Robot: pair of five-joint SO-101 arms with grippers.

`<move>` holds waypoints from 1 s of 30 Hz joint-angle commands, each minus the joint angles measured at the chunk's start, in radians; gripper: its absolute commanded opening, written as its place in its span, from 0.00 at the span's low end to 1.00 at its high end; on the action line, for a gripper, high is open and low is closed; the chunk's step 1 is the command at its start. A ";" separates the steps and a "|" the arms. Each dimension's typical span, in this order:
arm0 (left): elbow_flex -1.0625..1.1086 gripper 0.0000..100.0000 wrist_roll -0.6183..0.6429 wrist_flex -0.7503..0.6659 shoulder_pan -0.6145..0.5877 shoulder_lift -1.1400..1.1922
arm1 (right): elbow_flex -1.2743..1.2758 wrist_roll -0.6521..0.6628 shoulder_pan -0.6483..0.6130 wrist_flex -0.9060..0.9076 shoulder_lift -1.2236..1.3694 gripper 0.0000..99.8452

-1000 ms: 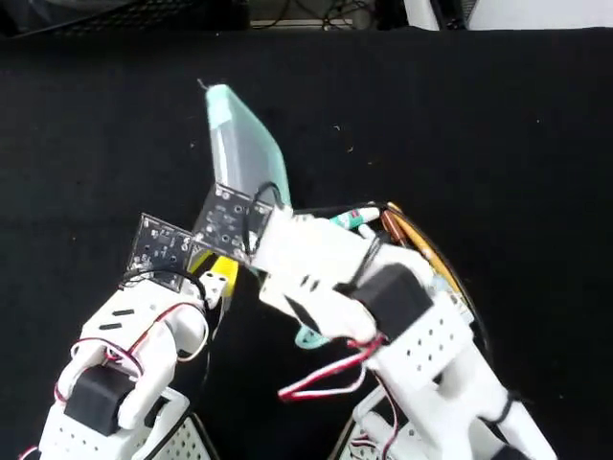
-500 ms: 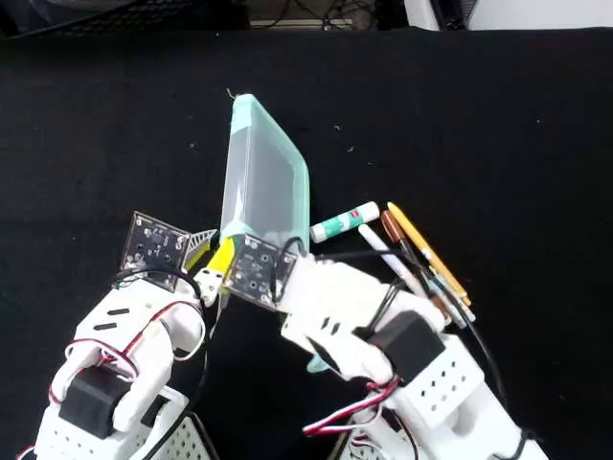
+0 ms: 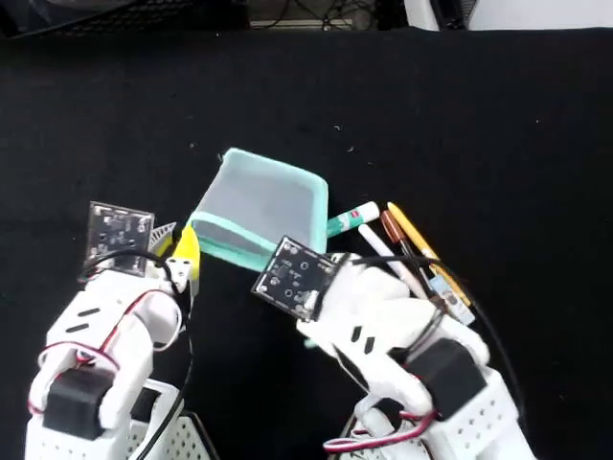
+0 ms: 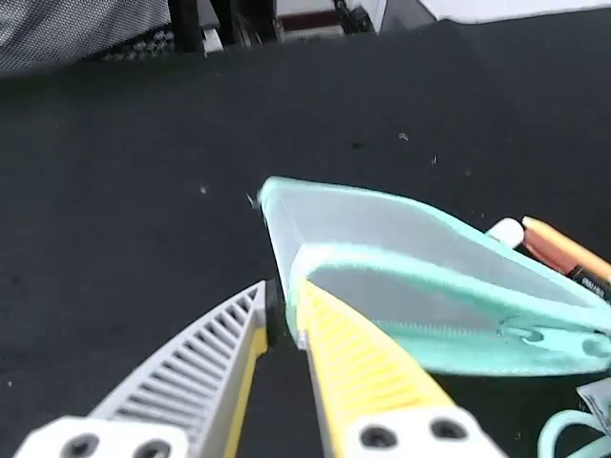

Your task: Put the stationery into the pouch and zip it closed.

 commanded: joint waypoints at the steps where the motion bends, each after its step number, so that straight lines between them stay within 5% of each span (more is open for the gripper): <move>1: -0.097 0.07 -0.003 0.003 -0.021 -0.006 | -0.124 0.000 0.017 -0.052 0.044 0.01; 11: -0.191 0.07 -0.005 0.078 -0.024 -0.006 | -0.536 0.006 0.015 0.041 0.415 0.01; 19: -0.255 0.12 -0.038 0.052 -0.022 0.028 | -0.650 0.009 -0.025 0.118 0.470 0.01; 30: -0.588 0.17 -0.051 0.256 -0.019 0.453 | -0.618 0.009 -0.023 0.118 0.473 0.01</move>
